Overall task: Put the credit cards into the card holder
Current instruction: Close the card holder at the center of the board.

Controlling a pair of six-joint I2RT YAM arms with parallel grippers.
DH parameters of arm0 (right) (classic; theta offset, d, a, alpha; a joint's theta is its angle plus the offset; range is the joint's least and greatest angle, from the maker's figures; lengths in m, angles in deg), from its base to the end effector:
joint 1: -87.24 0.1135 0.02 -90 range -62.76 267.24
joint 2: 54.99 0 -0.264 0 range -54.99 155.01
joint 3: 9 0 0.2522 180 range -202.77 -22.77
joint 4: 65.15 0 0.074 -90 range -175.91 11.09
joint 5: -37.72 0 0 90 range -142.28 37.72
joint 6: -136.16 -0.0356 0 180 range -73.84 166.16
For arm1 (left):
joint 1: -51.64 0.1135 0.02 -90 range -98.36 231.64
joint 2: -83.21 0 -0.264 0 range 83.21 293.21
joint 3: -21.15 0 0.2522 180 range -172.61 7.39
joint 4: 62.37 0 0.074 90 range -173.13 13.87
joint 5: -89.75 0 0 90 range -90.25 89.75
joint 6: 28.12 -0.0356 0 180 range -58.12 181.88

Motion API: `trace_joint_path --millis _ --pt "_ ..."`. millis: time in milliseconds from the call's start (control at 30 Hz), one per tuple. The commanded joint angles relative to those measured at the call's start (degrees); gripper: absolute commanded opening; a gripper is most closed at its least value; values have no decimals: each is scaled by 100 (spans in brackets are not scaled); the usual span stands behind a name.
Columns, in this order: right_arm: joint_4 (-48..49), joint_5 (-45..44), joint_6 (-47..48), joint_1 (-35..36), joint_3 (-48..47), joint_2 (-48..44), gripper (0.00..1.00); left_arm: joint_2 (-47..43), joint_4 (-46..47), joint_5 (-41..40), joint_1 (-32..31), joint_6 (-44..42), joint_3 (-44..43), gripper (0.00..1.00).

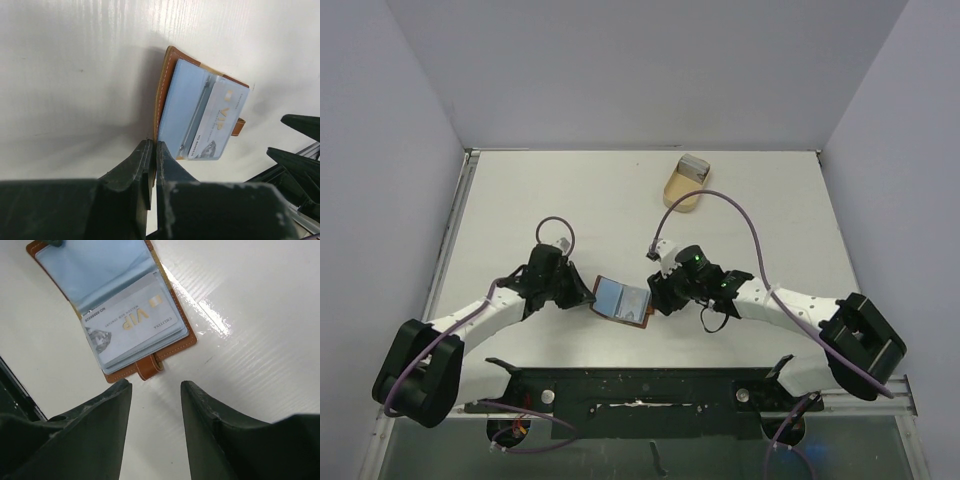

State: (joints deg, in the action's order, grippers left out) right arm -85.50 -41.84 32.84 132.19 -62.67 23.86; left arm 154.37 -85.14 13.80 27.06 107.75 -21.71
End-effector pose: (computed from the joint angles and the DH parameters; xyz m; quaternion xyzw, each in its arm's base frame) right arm 0.1890 0.1978 0.1874 -0.2843 0.8775 0.2570 0.2882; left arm 0.2010 -0.1015 0.1594 -0.1328 0.9272 -0.2850 0.2037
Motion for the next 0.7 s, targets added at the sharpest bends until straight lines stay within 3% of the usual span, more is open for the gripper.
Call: trace_joint_path --millis 0,167,267,667 --pt "353 371 1697 1 92 -417 45 -160 -168 147 154 -236 -247 0" --pt "953 617 2618 5 344 -451 46 -238 -208 216 307 -194 -171 0" --pt "885 617 2893 23 116 69 46 -335 -206 187 352 -143 -109 0" --pt "1457 912 3249 422 -69 1060 47 -616 -281 145 448 23 68 0"
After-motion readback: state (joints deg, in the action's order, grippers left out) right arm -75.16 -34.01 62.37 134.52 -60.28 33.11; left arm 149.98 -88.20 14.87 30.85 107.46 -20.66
